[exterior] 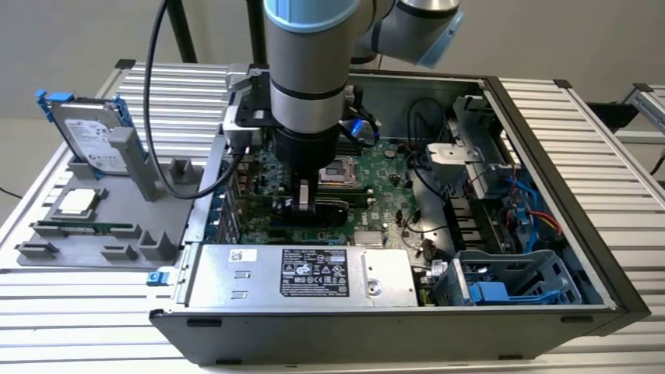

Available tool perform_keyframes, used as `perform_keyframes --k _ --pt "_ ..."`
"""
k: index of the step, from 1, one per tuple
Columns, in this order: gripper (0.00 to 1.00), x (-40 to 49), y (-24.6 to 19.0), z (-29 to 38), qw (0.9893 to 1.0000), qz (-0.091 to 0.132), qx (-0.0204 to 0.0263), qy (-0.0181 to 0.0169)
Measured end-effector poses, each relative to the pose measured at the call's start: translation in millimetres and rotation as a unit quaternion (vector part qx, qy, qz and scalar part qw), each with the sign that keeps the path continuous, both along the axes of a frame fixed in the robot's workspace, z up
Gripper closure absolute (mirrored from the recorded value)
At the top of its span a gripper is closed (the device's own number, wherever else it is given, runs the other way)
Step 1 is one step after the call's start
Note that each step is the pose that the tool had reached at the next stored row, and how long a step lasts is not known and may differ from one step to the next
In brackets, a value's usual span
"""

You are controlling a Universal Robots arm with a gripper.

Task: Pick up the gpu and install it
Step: 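Insert the gpu into the slot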

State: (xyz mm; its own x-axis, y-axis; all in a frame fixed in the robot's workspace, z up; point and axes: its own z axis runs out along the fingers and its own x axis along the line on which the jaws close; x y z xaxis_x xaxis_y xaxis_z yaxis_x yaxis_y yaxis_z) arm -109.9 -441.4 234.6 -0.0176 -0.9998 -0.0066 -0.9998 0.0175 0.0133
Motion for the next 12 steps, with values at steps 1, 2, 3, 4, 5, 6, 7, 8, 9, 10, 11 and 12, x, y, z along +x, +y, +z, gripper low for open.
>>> perform_keyframes --k 1,2,3,4,5,6,7,8,9,10,11,12 --pt "1.0 -0.1 0.0 -1.6 1.0 0.0 -0.0001 0.0002" --pt "1.0 -0.1 0.0 -2.7 1.0 0.0 -0.0002 0.0002" --pt "1.0 0.0 0.0 -2.7 1.0 0.0 -0.0003 0.0002" --pt "1.0 0.0 0.0 -2.9 1.0 0.0 -0.0002 0.0001" --pt "1.0 0.0 0.0 -3.1 1.0 0.0 0.0 0.0" --pt "1.0 0.0 0.0 -3.2 1.0 0.0 0.0 0.0" --pt "1.0 0.0 0.0 -3.2 1.0 0.0 0.0 -0.0001" --pt "1.0 0.0 0.0 -3.2 1.0 0.0 0.0 -0.0001" --pt "1.0 0.1 0.0 -3.2 1.0 0.0 0.0 -0.0001" --pt "1.0 0.0 0.0 -3.2 1.0 0.0 0.0 -0.0001" --pt "1.0 0.0 0.0 -3.2 1.0 0.0 0.0 -0.0001" --pt "1.0 0.1 0.0 -3.2 1.0 0.0 0.0 -0.0001"
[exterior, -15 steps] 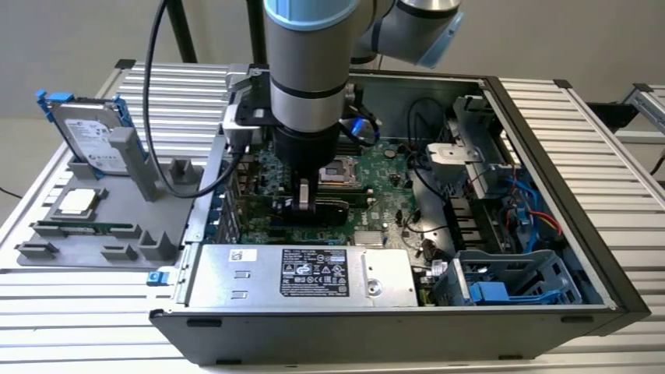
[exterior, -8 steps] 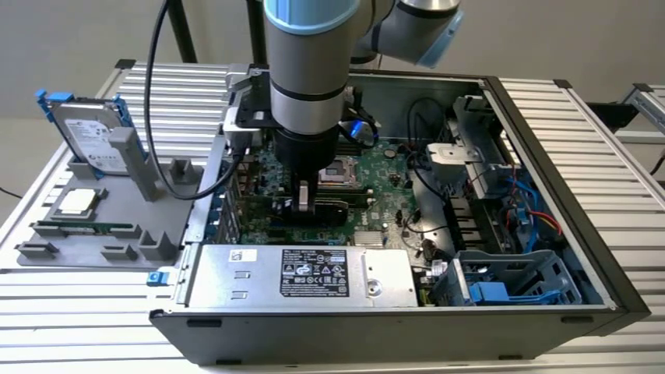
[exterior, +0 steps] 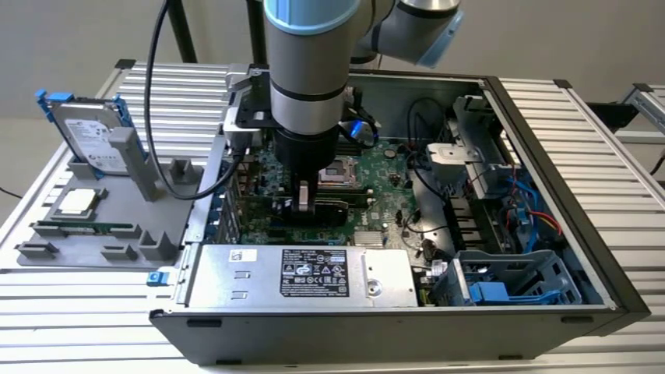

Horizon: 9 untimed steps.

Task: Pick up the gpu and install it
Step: 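Insert the gpu into the slot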

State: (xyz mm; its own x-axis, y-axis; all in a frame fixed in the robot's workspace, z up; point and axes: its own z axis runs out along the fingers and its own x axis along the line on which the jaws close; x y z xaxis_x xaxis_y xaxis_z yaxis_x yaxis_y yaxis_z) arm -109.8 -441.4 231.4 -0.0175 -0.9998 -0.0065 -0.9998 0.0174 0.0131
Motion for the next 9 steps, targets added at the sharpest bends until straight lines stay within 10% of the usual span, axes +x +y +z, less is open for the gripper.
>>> perform_keyframes --k 9 --pt "1.0 0.1 0.3 -0.9 1.0 0.0 -0.0021 0.0011"
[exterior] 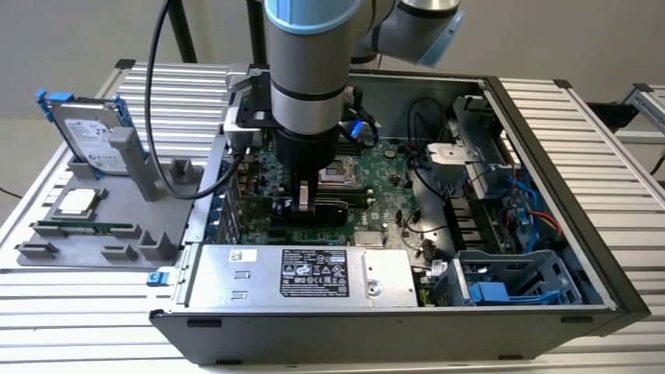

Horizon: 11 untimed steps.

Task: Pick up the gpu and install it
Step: 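Insert the gpu into the slot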

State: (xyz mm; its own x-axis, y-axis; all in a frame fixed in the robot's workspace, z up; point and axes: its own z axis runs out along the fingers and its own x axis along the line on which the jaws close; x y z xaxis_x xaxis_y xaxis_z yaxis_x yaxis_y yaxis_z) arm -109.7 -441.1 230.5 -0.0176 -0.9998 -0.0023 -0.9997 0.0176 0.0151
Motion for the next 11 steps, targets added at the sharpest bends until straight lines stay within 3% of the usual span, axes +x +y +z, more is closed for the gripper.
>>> perform_keyframes --k 4,5,6,11 --pt "1.0 0.0 0.0 -0.1 1.0 0.0 0.0 0.0" --pt "0.0 0.1 0.1 -1.3 1.0 0.0 0.0015 -0.0008" --pt "0.0 0.1 0.1 -3.1 1.0 0.0 0.0031 -0.0019" --pt "0.0 -0.1 -0.3 -2.2 1.0 0.0 0.0021 -0.0012"
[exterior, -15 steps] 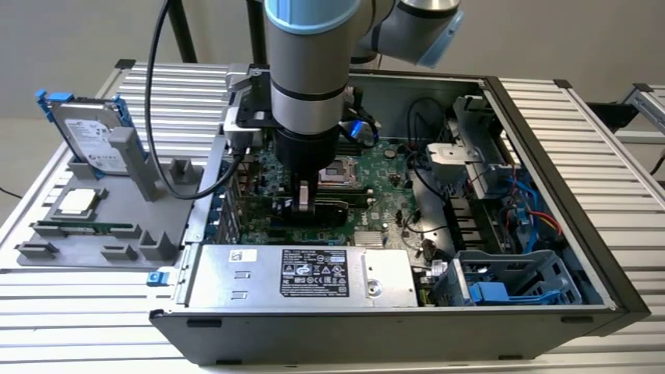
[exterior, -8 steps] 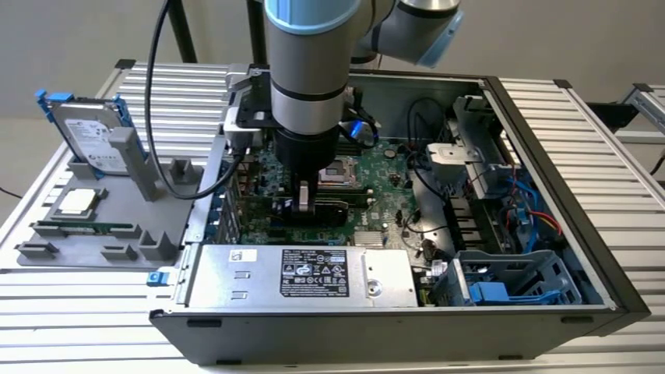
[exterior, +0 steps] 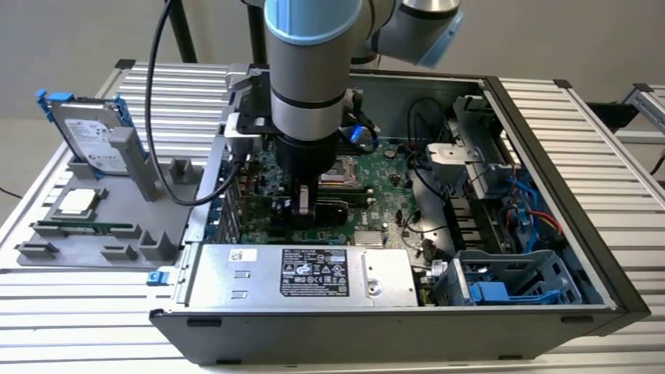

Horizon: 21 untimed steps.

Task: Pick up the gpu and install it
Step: 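Insert the gpu into the slot, then press down on the gpu until it lock into place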

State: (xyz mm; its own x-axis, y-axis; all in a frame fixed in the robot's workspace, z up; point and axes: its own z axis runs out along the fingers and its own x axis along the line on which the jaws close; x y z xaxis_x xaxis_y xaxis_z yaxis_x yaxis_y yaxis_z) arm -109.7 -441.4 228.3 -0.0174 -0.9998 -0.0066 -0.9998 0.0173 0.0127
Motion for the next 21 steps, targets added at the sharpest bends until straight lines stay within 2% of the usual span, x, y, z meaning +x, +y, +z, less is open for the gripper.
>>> perform_keyframes --k 1,2,17,21 --pt "0.0 0.0 0.0 0.2 1.0 0.0 -0.0001 0.0001" --pt "0.0 0.0 0.0 3.3 1.0 0.0 -0.0001 0.0" --pt "0.0 0.1 0.0 70.5 1.0 0.0 0.0 0.0" --pt "0.0 0.1 0.0 72.9 1.0 0.0 0.0001 -0.0001"
